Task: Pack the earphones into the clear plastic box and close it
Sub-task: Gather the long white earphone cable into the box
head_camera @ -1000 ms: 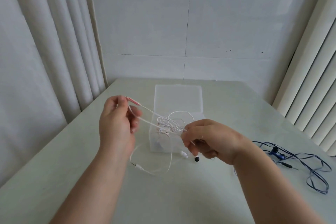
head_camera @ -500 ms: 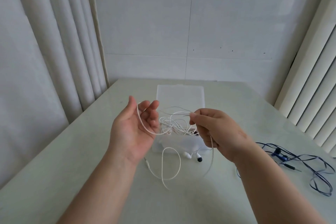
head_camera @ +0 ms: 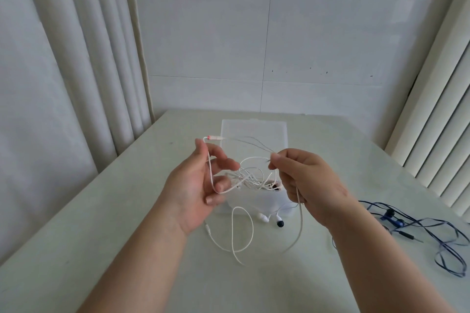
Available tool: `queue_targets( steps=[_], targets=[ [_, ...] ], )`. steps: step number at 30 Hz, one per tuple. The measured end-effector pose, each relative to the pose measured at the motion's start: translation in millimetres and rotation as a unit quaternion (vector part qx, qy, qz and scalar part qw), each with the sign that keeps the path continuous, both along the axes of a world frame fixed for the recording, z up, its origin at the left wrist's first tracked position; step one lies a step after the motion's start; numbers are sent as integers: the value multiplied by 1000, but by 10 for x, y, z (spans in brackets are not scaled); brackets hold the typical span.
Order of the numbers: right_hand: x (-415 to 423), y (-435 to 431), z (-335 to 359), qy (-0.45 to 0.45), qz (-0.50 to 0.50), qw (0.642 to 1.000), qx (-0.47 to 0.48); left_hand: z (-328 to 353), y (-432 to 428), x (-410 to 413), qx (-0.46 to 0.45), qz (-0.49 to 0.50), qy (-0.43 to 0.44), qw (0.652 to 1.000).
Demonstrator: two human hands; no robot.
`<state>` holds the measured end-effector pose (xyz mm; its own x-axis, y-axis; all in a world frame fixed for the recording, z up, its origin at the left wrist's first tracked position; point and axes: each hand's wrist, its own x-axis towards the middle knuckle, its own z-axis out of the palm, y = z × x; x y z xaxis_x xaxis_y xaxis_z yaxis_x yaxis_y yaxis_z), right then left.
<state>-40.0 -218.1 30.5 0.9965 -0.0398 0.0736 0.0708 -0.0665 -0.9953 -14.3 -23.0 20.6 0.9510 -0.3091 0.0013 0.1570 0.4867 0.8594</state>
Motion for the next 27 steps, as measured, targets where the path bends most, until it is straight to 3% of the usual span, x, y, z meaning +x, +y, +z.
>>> queue_targets(
  steps=[4, 10, 15, 19, 23, 27],
  targets=[
    [3, 42, -16, 12, 5, 1000, -12, -13, -30, 10, -53, 15, 1, 999],
    [12, 39, -12, 24, -7, 999, 23, 45, 28, -44, -169, -46, -28, 984],
    [7, 63, -16, 26, 0, 999, 21, 30, -33, -59, -161, -39, -47, 985],
    [2, 53, -23, 26, 5, 999, 22, 41, -55, -68, -50, 7, -53, 997],
    [1, 47, -27, 27, 15, 999, 12, 5, -74, -21, -77, 53, -43, 995],
    [-1, 53, -35, 29, 31, 999, -6, -27, -83, -2, -45, 35, -51, 997]
  ],
)
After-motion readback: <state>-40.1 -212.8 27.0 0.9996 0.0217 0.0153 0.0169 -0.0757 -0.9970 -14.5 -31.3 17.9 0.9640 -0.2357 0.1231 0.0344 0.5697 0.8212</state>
